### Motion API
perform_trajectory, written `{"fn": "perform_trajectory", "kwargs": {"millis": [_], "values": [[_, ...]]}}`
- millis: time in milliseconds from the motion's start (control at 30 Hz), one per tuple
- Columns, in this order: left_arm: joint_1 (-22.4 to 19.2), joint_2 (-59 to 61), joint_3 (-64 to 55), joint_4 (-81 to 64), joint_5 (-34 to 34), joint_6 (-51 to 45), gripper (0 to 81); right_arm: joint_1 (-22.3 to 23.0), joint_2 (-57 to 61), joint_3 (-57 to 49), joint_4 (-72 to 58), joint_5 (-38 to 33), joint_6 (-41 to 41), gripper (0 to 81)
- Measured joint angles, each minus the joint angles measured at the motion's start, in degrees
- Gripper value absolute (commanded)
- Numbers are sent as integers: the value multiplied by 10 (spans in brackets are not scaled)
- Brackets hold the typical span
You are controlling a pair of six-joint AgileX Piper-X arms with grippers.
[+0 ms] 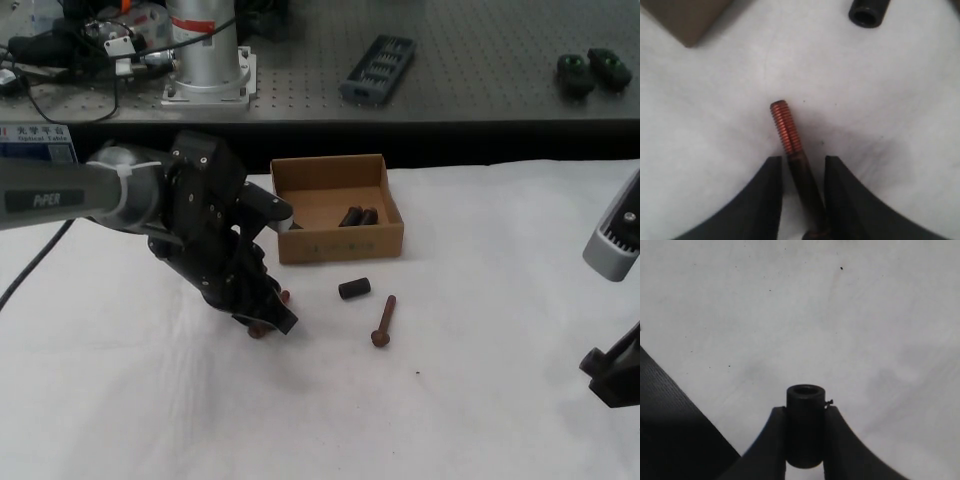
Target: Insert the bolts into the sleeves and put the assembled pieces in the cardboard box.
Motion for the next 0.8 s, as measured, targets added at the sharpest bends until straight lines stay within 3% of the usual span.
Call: {"fn": "perform_trajectory", "kwargs": {"millis": [200,500,800], "values": [[0,0,-4,21,-10,0,4,-3,0,0,0,0,3,28],[0,0,-4,24,-10,33,6,-3,0,0,0,0,5,28],[-1,0,-4,31,-8,357,6,-3,0,0,-42,0,-27,28]]}}
